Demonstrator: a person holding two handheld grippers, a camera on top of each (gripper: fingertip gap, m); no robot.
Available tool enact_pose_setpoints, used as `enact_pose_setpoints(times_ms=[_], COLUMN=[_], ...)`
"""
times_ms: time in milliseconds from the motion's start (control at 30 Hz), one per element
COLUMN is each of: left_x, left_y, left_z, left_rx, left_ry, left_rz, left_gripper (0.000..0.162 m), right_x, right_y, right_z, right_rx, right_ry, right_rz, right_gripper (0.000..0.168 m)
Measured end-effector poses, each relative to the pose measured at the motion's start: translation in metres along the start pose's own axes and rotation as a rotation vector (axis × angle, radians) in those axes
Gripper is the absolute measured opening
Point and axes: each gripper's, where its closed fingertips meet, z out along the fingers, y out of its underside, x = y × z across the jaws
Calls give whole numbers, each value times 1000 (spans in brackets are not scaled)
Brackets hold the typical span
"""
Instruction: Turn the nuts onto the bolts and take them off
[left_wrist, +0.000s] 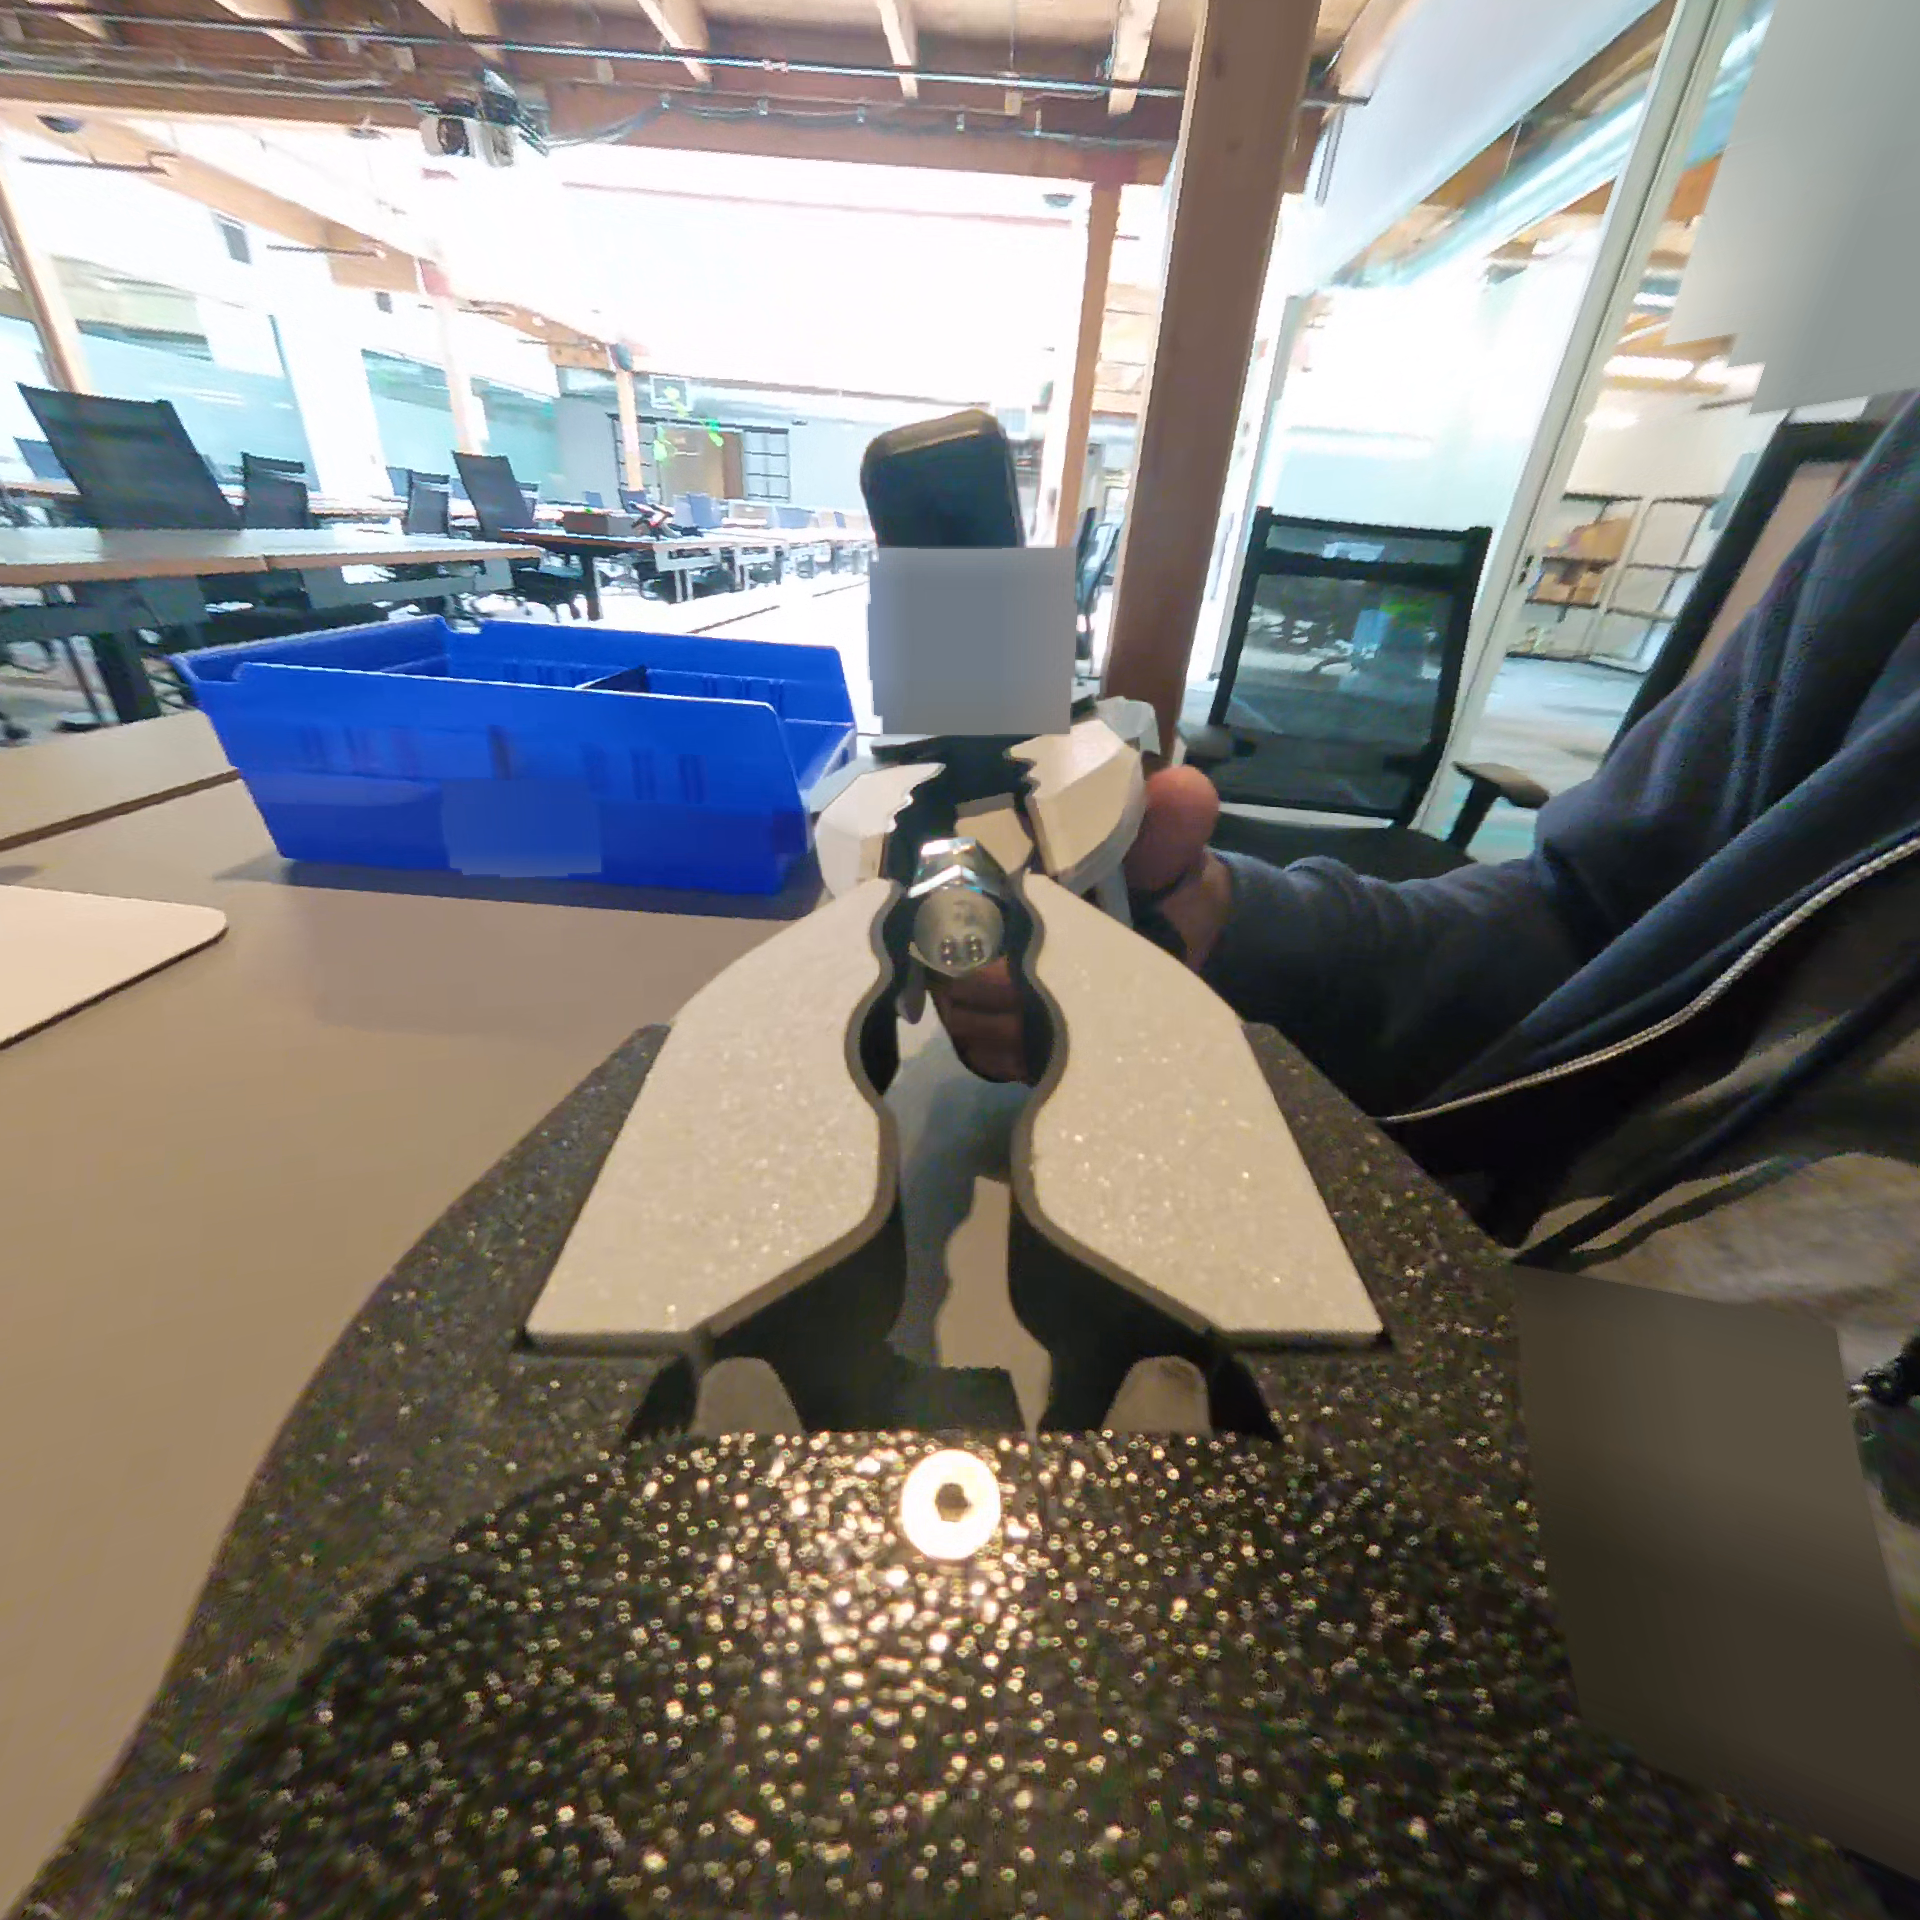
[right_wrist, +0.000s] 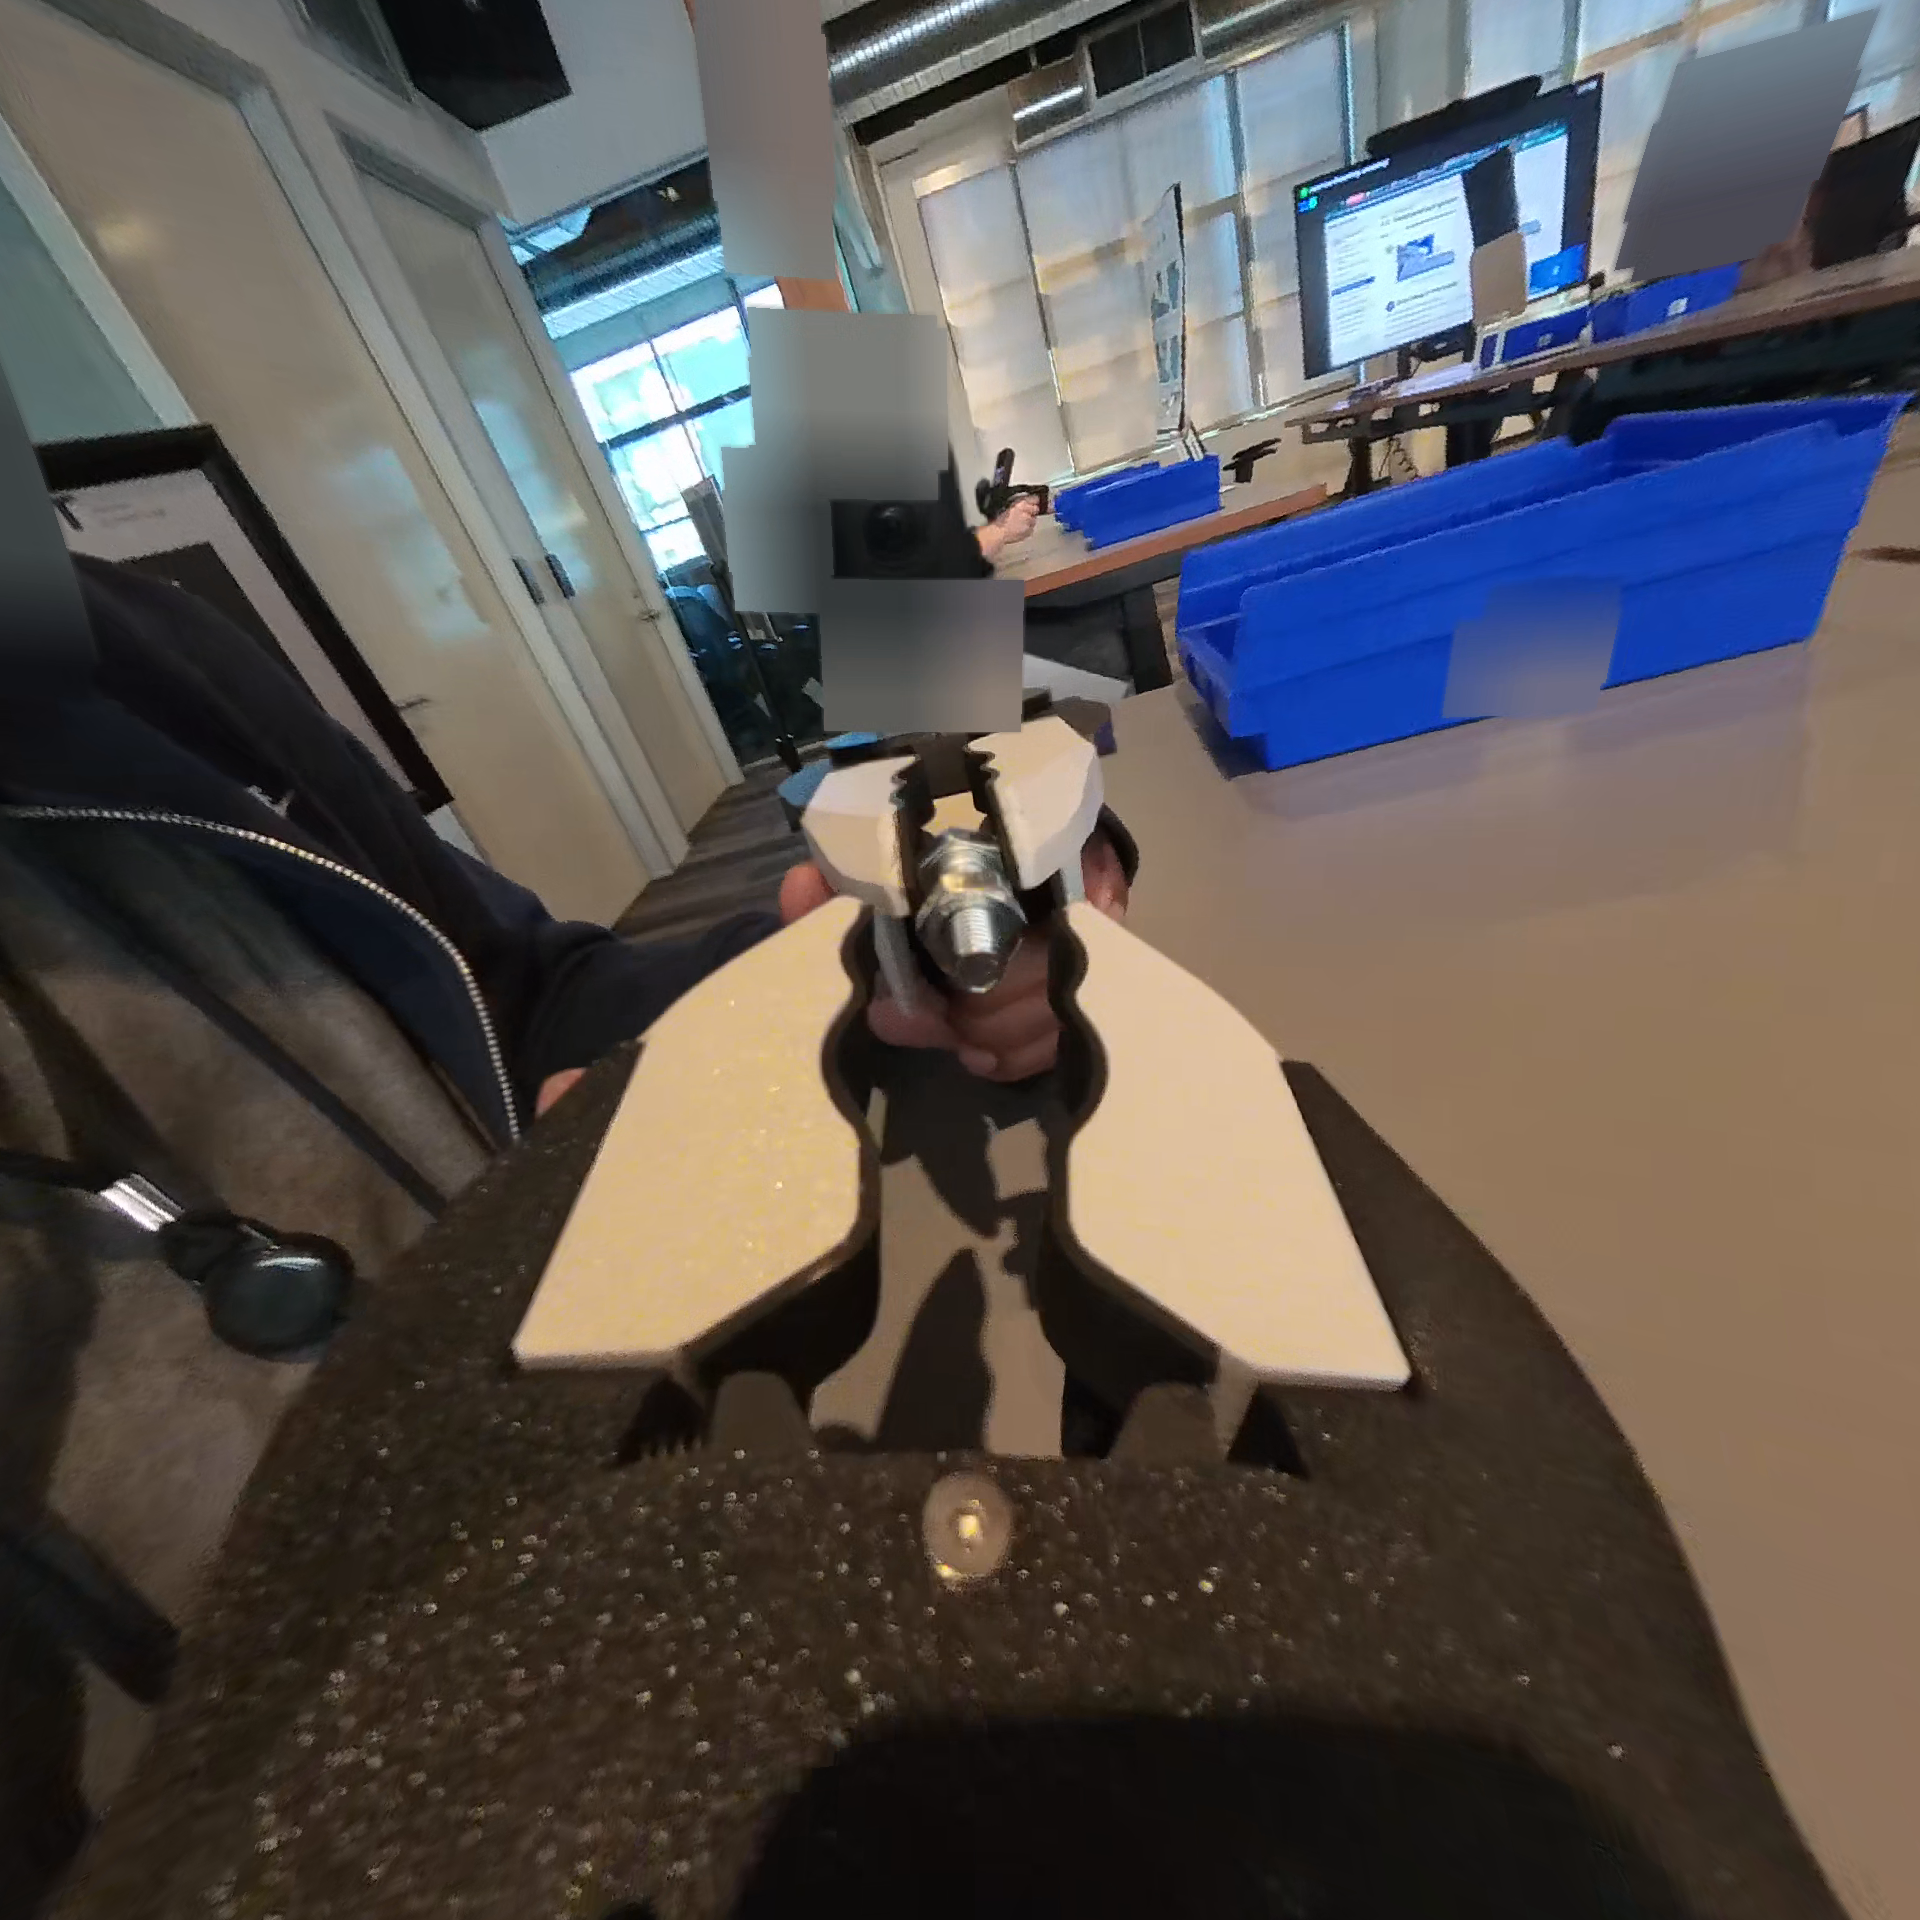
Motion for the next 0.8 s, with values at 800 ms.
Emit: enact_pose_setpoints(times_ms=[800], left_x=[0], left_y=[5], left_z=[-2], left_rx=[-28], left_ry=[71], left_rz=[-140], left_gripper=[17], right_x=[4], right_y=[3], right_z=[-2], right_rx=[-14], right_ry=[20], right_rz=[-131], right_gripper=[16])
